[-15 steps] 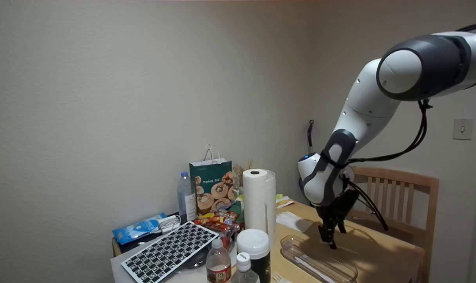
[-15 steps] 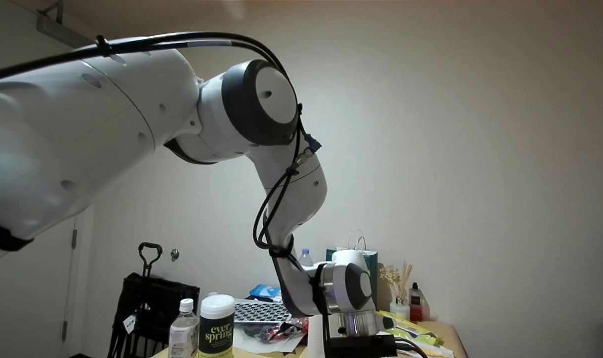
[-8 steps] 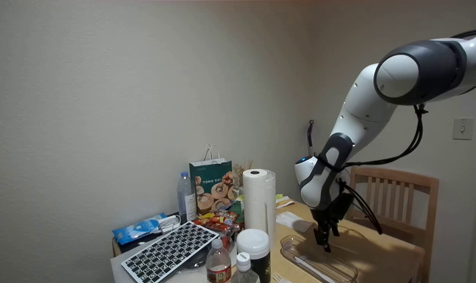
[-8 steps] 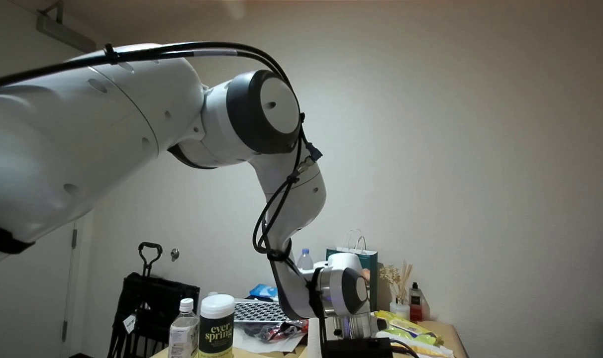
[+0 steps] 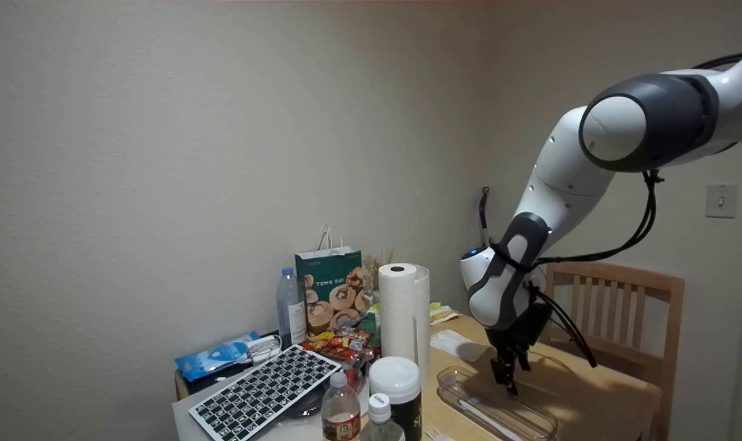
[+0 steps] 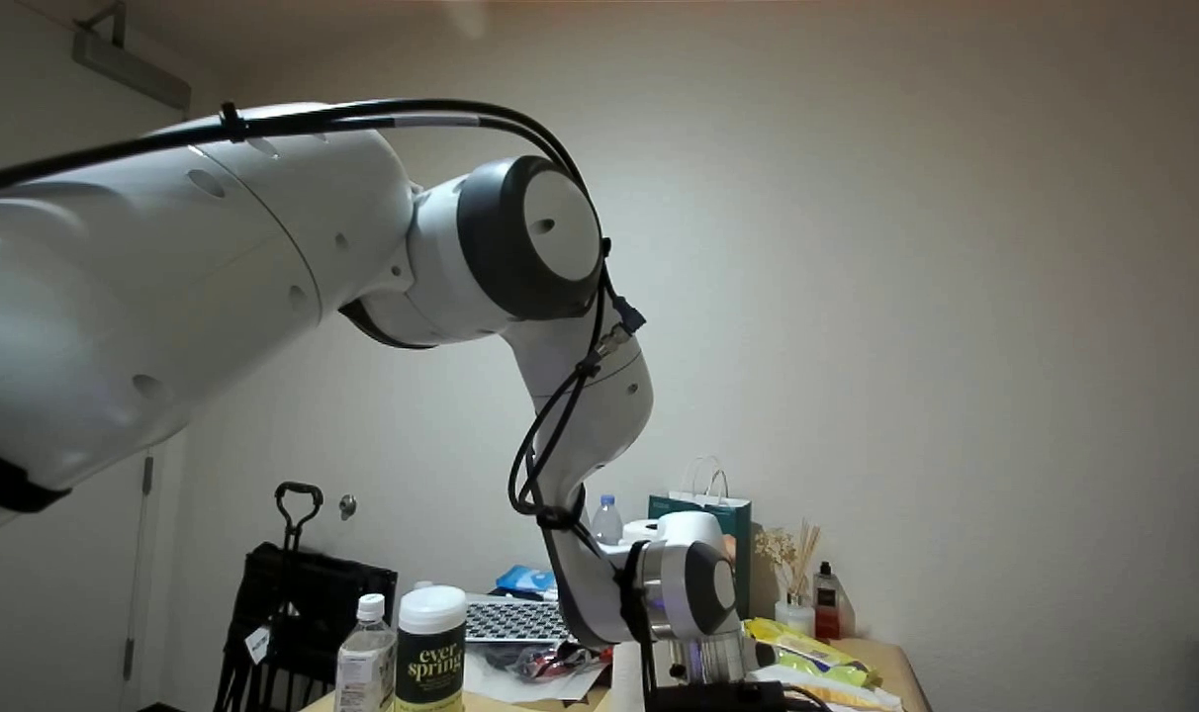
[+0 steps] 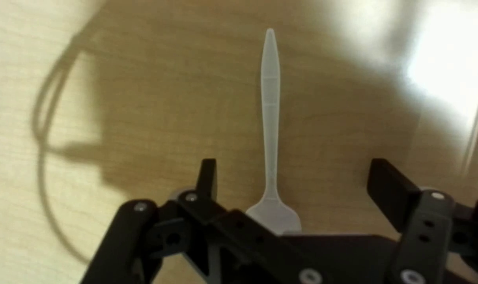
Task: Put the plastic spoon and fork in the plastic container
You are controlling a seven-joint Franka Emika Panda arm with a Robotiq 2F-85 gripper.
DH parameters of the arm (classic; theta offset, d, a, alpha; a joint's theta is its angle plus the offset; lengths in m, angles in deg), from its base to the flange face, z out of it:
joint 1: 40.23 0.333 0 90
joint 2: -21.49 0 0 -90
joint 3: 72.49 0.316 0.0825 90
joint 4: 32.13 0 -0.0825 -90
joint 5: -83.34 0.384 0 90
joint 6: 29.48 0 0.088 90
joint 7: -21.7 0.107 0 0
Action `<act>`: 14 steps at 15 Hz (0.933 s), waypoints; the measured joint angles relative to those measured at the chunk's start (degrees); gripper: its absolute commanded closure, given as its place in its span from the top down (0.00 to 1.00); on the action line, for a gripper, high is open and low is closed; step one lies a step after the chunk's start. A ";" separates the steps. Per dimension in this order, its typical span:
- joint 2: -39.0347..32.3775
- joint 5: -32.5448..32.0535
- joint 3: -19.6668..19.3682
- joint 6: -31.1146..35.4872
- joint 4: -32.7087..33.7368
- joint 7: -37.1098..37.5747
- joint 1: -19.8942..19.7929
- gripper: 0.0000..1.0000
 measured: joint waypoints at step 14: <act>-0.08 3.61 0.90 -0.06 1.05 0.00 -1.69 0.02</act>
